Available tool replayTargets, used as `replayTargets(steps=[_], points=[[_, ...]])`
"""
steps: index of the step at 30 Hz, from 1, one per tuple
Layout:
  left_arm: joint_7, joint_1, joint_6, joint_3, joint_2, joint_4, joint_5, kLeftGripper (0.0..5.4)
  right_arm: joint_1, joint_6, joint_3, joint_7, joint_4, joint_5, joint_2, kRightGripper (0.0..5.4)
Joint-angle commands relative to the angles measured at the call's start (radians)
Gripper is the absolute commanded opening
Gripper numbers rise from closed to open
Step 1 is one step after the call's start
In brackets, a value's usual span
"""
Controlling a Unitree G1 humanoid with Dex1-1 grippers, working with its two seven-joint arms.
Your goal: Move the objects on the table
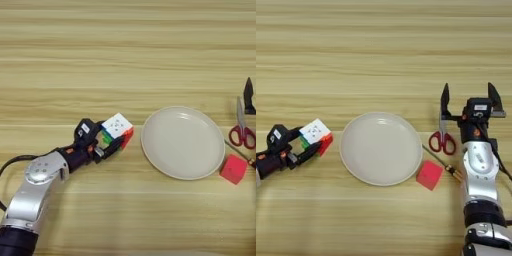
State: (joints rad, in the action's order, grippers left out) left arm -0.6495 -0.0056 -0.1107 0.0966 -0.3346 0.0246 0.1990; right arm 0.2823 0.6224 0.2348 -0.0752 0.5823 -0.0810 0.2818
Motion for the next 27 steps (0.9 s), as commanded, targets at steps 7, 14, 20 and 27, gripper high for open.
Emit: replayTargets(steps=[7, 14, 20, 27], points=[[0.02, -0.025, 0.011, -0.038, 0.011, -0.068, 0.026, 3.26, 0.004, -0.002, -0.003, -0.001, -0.005, 0.001, -0.003, 5.4], [0.039, -0.03, -0.011, -0.032, 0.033, -0.179, 0.056, 3.26, 0.005, 0.0, -0.005, 0.001, -0.002, 0.004, -0.004, 5.4], [0.053, -0.048, -0.042, 0.009, 0.073, -0.251, 0.067, 3.26, 0.004, 0.001, -0.007, 0.003, -0.004, 0.006, -0.005, 5.4], [0.052, -0.071, -0.052, 0.078, 0.104, -0.253, 0.053, 3.26, -0.003, 0.0, -0.01, 0.007, -0.019, 0.012, -0.007, 5.4]])
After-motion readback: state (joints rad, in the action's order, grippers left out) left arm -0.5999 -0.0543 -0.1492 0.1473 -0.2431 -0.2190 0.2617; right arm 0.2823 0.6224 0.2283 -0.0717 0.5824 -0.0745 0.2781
